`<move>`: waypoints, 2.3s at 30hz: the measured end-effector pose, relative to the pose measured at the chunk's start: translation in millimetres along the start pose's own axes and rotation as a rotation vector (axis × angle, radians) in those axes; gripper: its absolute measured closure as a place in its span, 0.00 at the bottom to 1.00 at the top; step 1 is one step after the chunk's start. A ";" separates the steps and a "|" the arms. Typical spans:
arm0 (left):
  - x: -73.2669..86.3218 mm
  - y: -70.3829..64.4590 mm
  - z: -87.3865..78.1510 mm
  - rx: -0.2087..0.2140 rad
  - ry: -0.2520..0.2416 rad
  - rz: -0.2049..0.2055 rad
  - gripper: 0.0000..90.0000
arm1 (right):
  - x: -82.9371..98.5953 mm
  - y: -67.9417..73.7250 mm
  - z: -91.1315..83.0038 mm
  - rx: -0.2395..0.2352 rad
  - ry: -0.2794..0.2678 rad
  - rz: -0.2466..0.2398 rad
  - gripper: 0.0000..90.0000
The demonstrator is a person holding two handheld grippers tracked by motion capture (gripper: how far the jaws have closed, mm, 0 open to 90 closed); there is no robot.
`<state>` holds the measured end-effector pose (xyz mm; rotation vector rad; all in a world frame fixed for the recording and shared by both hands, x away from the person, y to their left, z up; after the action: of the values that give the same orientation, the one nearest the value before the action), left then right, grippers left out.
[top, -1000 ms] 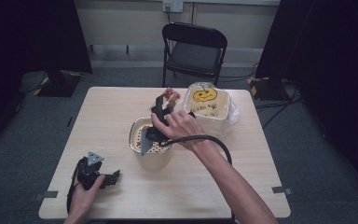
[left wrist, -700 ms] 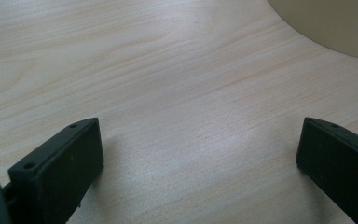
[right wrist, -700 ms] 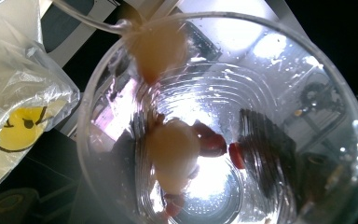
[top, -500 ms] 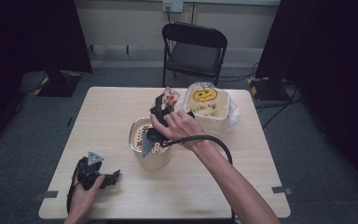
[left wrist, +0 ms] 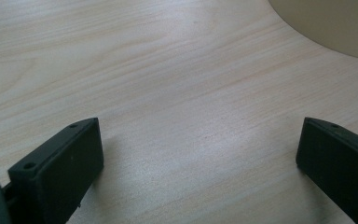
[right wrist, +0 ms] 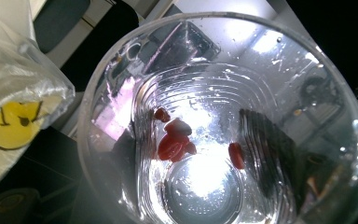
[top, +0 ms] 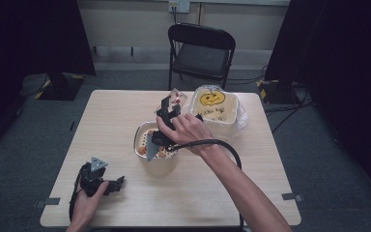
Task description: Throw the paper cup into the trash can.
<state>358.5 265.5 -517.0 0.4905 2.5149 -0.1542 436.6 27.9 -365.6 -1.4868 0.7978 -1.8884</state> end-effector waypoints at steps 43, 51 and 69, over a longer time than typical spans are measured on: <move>0.0 -0.1 -0.1 0.000 0.001 -0.001 0.00 | 140.8 42.0 93.9 -1.398 -0.467 1.778 0.51; 0.0 -0.1 -0.1 -0.001 0.000 -0.001 0.00 | 151.9 73.5 112.9 -1.383 -0.305 1.831 0.48; 0.0 -0.1 -0.1 -0.001 0.000 -0.001 0.00 | 148.4 89.7 134.7 -1.327 -0.161 1.861 0.19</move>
<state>358.4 265.4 -516.9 0.4884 2.5154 -0.1534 547.7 -155.1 -316.8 -0.5436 2.2907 0.3143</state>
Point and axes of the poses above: each handheld gripper's, and its own axes: z roughly forward along the jaws, x roughly out of its underside, y roughly to its left, the point moved 2 cm from there along z, roughly forward along the jaws, and after that the axes turned 12 degrees about y, right-handed, at the moved point
